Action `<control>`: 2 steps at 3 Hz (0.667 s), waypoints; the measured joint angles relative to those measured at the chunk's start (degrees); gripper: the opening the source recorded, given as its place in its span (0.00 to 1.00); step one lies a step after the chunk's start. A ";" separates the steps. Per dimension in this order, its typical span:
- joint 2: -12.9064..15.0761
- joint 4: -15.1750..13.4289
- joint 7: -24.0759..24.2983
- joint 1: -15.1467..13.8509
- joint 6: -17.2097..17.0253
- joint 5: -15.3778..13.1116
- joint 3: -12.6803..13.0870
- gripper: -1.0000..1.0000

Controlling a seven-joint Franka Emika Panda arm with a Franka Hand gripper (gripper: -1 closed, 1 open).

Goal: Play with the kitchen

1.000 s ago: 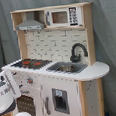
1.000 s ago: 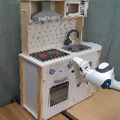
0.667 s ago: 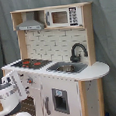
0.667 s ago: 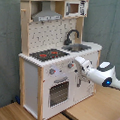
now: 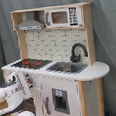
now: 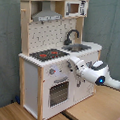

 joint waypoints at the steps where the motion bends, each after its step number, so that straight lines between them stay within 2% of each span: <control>1: 0.00 0.01 0.01 -0.01 0.03 0.00 0.01 0.00; 2: 0.00 0.13 1.55 -0.15 0.11 0.06 0.19 0.00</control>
